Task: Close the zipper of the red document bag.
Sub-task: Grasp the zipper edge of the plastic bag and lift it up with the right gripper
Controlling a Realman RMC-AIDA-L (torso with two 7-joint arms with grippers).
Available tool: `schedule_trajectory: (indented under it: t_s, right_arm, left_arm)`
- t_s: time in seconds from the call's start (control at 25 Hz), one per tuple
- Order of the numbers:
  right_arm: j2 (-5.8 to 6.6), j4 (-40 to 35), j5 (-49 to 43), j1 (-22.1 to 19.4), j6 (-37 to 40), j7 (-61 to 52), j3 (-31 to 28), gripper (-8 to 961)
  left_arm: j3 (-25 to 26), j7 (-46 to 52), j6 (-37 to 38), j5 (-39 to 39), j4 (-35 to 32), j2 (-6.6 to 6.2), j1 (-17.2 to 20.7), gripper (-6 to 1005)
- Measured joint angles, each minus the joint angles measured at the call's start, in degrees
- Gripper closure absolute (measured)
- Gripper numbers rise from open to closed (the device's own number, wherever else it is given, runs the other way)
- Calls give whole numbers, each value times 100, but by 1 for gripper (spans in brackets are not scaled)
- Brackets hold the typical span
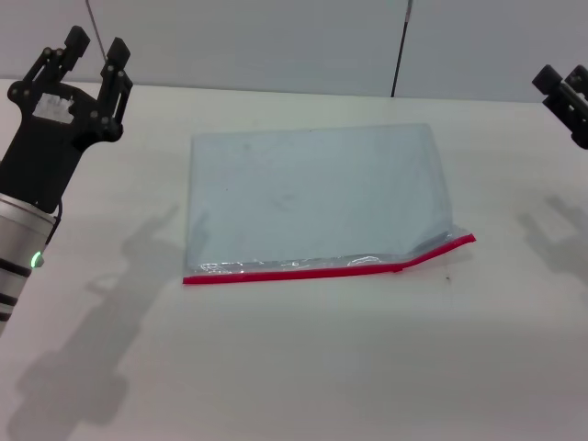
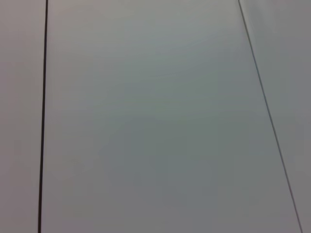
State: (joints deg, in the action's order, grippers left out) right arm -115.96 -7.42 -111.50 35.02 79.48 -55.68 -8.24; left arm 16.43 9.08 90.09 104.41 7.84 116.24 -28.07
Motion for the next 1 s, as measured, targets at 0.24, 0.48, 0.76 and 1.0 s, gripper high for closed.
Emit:
schedule_trajectory:
  t_s: [0.24,0.48,0.76,1.0]
  right_arm:
    - [10,-14,-50,17,-52,-20,55,242]
    - [22,-135,-411,151,-446,-680,180,241]
    - [45,-681,-1600,462,-796,-2071,296,241]
    - [47,-972,-2324,429,-880,-2803,305,241]
  left_arm:
    - [0,19,0,0,-4,-6,0,552]
    - [0,20,-5,0,-13,-15,7,554]
    - [-17,-9,-30,36,-19,-9,-17,556]
    - [-26,-19,-46,45,-21,-15,-22,558]
